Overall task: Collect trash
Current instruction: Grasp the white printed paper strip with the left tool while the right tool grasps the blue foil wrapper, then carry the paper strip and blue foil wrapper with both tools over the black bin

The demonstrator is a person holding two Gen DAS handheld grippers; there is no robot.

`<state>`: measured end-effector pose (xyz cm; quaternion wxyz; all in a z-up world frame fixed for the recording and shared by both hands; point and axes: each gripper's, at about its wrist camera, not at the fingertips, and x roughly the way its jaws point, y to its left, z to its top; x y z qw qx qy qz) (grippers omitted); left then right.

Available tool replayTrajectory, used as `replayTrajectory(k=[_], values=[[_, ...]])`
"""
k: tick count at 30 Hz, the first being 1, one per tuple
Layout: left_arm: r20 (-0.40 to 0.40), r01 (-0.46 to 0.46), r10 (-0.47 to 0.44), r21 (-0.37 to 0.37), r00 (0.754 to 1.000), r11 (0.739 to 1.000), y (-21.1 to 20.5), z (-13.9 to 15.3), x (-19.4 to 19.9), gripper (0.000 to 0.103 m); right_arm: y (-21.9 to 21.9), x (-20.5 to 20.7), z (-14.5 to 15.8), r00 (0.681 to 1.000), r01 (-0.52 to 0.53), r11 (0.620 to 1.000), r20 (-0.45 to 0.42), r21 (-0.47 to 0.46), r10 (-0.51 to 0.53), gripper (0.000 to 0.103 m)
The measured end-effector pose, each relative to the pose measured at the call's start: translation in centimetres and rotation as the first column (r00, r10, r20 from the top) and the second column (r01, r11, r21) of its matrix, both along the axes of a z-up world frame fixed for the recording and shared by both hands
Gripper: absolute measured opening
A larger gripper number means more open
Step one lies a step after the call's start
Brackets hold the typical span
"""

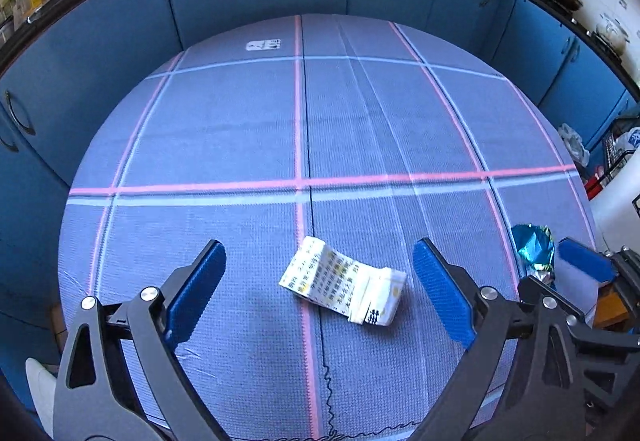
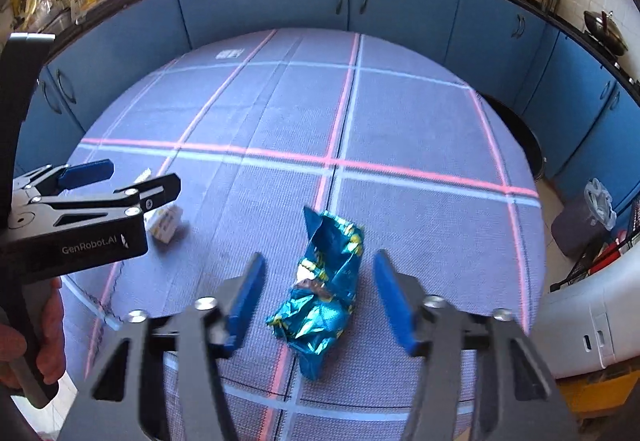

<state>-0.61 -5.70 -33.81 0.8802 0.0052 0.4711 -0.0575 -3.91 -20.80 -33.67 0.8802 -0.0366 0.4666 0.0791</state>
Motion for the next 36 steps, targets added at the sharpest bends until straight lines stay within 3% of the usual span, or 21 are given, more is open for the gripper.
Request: replayTrajectory(k=[8, 10, 12, 13, 15, 25, 36], values=[[-0.033, 0.008, -0.010, -0.059, 0.999, 0.998, 0.4, -1.5, 0.1, 0.079, 0.1, -0.2, -0.7, 1.000, -0.015, 1.000, -0.011, 0.016, 0.015, 0.033], [-0.024, 0.017, -0.019, -0.060, 1.000, 0.998, 0.3, -1.4, 0.1, 0.067, 0.2, -0.2, -0.7, 1.000, -0.018, 1.000, -0.009, 0.024, 0.018, 0.032], [-0.021, 0.031, -0.033, -0.057, 0.999, 0.998, 0.2, -1.2, 0.2, 0.035, 0.1, 0.1, -0.5, 1.000, -0.015, 0.999, -0.005, 0.040, 0.016, 0.031], [-0.031, 0.050, -0.052, -0.081, 0.998, 0.995, 0.2, -1.0, 0.5, 0.034, 0.1, 0.2, -0.3, 1.000, -0.014, 0.999, -0.001, 0.041, 0.014, 0.031], [-0.034, 0.062, -0.066, -0.104, 0.997, 0.993, 0.1, -0.7, 0.9, 0.021, 0.2, 0.5, 0.0, 1.000, -0.011, 0.999, 0.008, 0.041, 0.011, 0.031], [-0.001, 0.132, -0.133, -0.127, 0.991, 0.983, -1.4, 2.8, 3.6, 0.017, -0.5, 3.0, 2.9, 0.999, 0.023, 0.999, 0.046, 0.049, -0.026, 0.031], [0.032, 0.220, -0.218, -0.116, 0.975, 0.968, -5.5, 7.0, 9.2, 0.017, -4.6, 8.0, 7.3, 0.984, 0.154, 0.987, 0.088, 0.054, -0.158, 0.031]])
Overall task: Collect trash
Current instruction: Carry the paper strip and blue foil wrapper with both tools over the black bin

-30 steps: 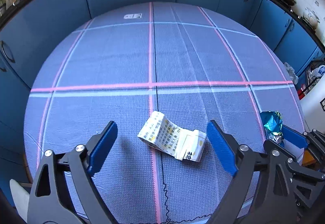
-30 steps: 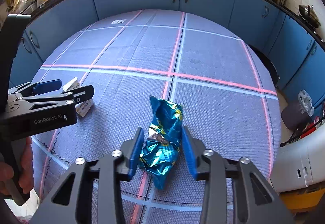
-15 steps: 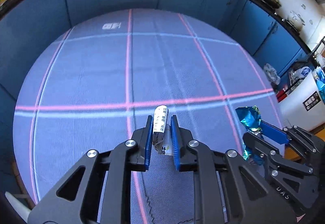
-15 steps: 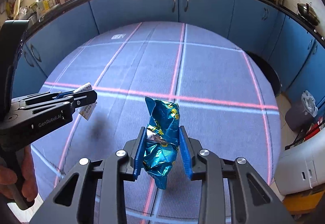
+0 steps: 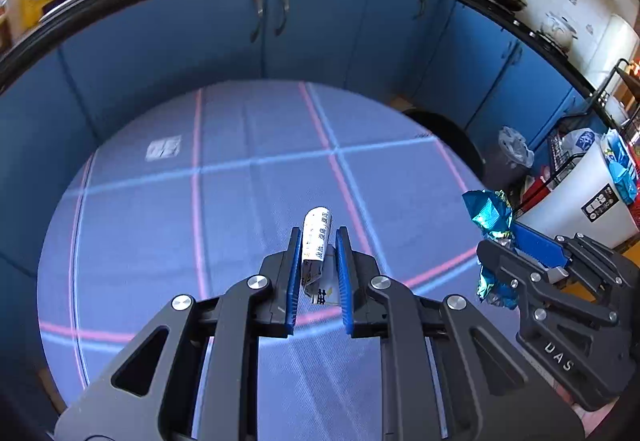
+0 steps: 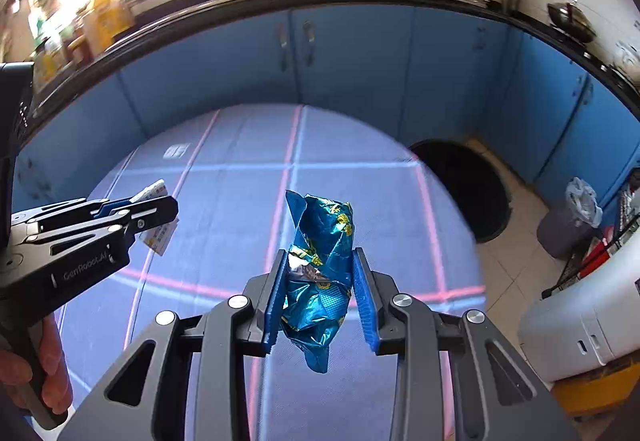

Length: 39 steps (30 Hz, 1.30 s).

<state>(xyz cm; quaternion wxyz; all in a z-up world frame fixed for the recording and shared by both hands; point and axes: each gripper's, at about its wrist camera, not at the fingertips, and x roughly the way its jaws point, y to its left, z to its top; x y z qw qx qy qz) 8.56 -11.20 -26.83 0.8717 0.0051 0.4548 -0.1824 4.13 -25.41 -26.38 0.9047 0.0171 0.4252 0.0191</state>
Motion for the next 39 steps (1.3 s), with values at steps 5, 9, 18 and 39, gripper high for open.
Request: replayTrajectory(k=[5, 9, 18, 39], values=[[0.003, 0.052, -0.052, 0.005, 0.999, 0.999, -2.5, 1.5, 3.2, 0.017, -2.2, 2.3, 1.7, 0.998, 0.061, 0.998, 0.010, -0.002, -0.061, 0.031], [0.016, 0.097, -0.097, 0.009, 0.995, 0.995, -4.5, 2.9, 5.9, 0.017, -4.0, 4.3, 3.1, 0.994, 0.107, 0.994, 0.026, -0.002, -0.107, 0.031], [0.037, 0.163, -0.163, 0.007, 0.986, 0.987, -7.9, 4.5, 10.0, 0.017, -6.9, 7.5, 5.1, 0.982, 0.184, 0.983, 0.050, -0.004, -0.183, 0.031], [0.127, 0.283, -0.279, -0.014, 0.952, 0.959, -16.9, 7.4, 16.2, 0.018, -15.0, 12.9, 7.9, 0.933, 0.346, 0.937, 0.121, -0.053, -0.338, 0.031]])
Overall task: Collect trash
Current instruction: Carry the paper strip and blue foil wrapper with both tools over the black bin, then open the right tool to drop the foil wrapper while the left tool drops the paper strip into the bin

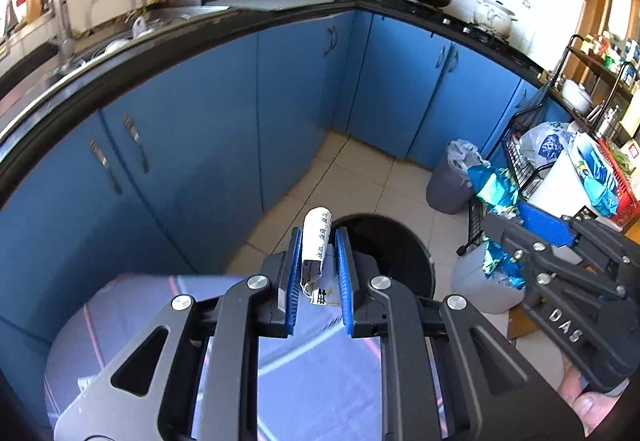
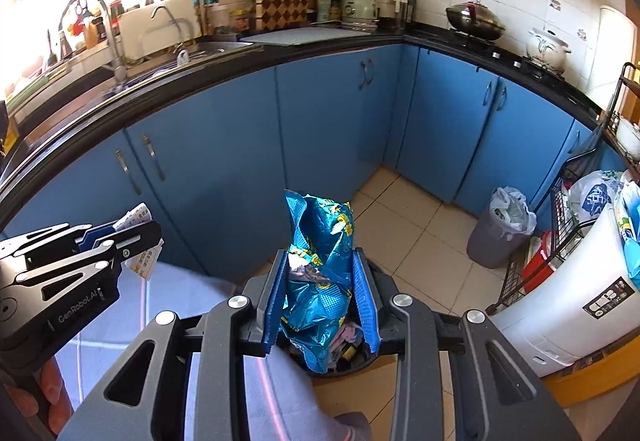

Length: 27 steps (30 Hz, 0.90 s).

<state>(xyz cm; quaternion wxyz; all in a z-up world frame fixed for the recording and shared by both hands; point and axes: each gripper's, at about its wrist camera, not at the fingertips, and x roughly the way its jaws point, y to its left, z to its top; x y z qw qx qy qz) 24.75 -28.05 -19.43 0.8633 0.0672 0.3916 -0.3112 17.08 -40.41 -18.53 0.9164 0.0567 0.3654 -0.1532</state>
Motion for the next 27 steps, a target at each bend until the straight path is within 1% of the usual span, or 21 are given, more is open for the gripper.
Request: replayTrajectory(k=[6, 13, 14, 16, 17, 18, 20, 27], values=[[0.046, 0.049, -0.048, -0.011, 0.998, 0.999, -2.7, 1.5, 1.0, 0.018, -1.4, 0.9, 0.5, 0.999, 0.033, 0.999, 0.032, 0.010, -0.033, 0.033], [0.071, 0.073, -0.072, -0.016, 0.995, 0.997, -3.8, 2.3, 1.4, 0.018, -2.4, 1.8, 1.1, 0.997, 0.065, 0.998, 0.053, -0.011, -0.064, 0.033], [0.073, 0.075, -0.073, -0.014, 0.995, 0.997, -3.8, 2.3, 1.4, 0.018, -2.6, 1.8, 1.1, 0.996, 0.070, 0.998, 0.053, -0.006, -0.070, 0.035], [0.074, 0.074, -0.073, -0.012, 0.995, 0.997, -3.9, 2.3, 1.5, 0.018, -3.0, 1.9, 1.1, 0.994, 0.093, 0.996, 0.055, -0.008, -0.093, 0.051], [0.073, 0.074, -0.073, -0.013, 0.995, 0.997, -3.8, 2.3, 1.6, 0.018, -3.1, 1.7, 1.2, 0.993, 0.102, 0.995, 0.068, -0.011, -0.101, 0.069], [0.073, 0.073, -0.072, -0.013, 0.995, 0.997, -3.8, 2.3, 1.6, 0.018, -3.1, 1.6, 1.5, 0.991, 0.107, 0.994, 0.084, -0.013, -0.105, 0.077], [0.072, 0.075, -0.074, -0.014, 0.995, 0.997, -3.8, 2.3, 1.6, 0.018, -3.2, 1.3, 1.9, 0.988, 0.116, 0.993, 0.104, -0.023, -0.113, 0.078], [0.072, 0.093, -0.091, -0.019, 0.993, 0.996, -4.6, 2.7, 1.0, 0.018, -3.2, 1.0, 2.4, 0.988, 0.133, 0.989, 0.088, -0.061, -0.128, 0.078]])
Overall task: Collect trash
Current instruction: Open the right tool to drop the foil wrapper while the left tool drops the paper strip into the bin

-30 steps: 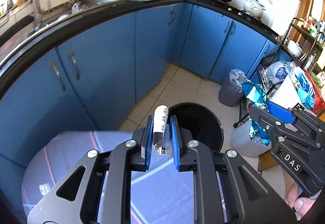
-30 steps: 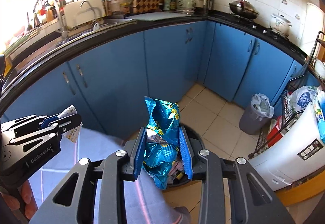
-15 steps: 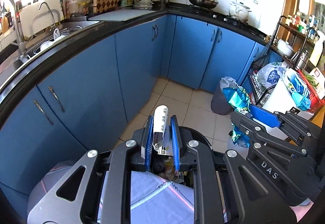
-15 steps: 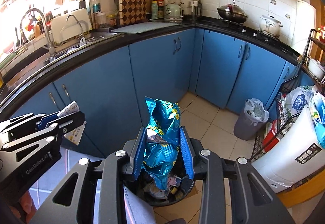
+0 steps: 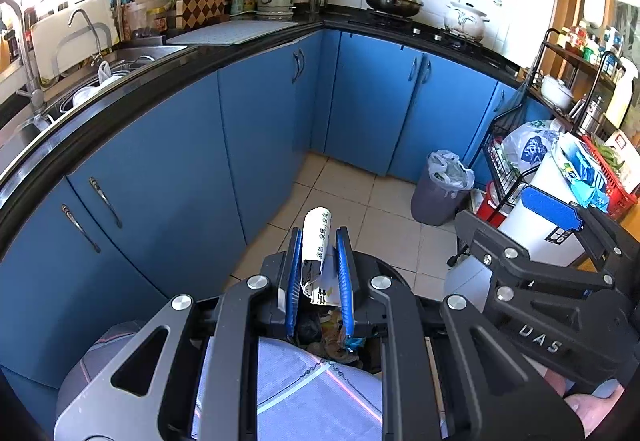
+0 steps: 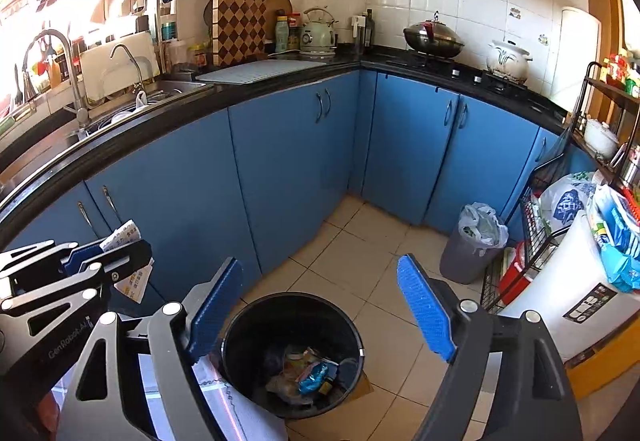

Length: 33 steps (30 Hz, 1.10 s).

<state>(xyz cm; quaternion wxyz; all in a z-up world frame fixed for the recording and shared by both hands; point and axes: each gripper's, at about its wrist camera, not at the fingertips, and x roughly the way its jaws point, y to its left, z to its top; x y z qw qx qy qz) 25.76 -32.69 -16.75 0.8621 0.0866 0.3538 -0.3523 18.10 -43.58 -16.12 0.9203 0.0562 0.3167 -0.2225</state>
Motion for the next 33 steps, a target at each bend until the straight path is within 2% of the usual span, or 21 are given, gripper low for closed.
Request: replayTrajectory(k=[14, 19, 20, 22, 23, 25, 27, 33], values=[[0.017, 0.066, -0.065, -0.012, 0.998, 0.998, -3.5, 1.5, -0.7, 0.018, -2.4, -3.0, 1.1, 0.997, 0.076, 0.997, 0.009, -0.020, -0.076, 0.078], [0.008, 0.092, -0.092, -0.013, 0.996, 0.996, -5.5, 2.0, -0.6, 0.022, -3.3, -4.2, 1.0, 0.994, 0.107, 0.994, 0.008, -0.011, -0.107, 0.078], [0.003, 0.092, -0.092, -0.012, 0.996, 0.996, -5.8, 2.1, -0.5, 0.029, -3.4, -4.4, 0.9, 0.994, 0.110, 0.994, 0.006, -0.011, -0.110, 0.078], [-0.009, 0.074, -0.074, -0.018, 0.997, 0.997, -6.3, 2.3, -0.1, 0.062, -3.6, -4.8, 0.8, 0.993, 0.114, 0.993, 0.000, -0.007, -0.114, 0.078], [-0.005, 0.066, -0.066, -0.030, 0.998, 0.997, -6.3, 2.5, 0.0, 0.090, -3.7, -5.0, 0.7, 0.993, 0.116, 0.993, -0.001, -0.005, -0.116, 0.078], [0.036, 0.039, -0.036, -0.072, 0.999, 0.997, -5.9, 3.3, -0.3, 0.094, -3.8, -5.4, 0.5, 0.993, 0.119, 0.993, -0.005, -0.005, -0.119, 0.078], [0.050, 0.035, -0.032, -0.060, 0.998, 0.998, -6.2, 3.4, -0.5, 0.094, -4.0, -5.7, 0.4, 0.992, 0.122, 0.992, -0.007, -0.004, -0.122, 0.078], [0.025, 0.024, -0.024, -0.033, 0.999, 0.999, -6.1, 2.0, -0.8, 0.094, -4.5, -6.1, 0.1, 0.992, 0.130, 0.991, -0.008, 0.009, -0.130, 0.078]])
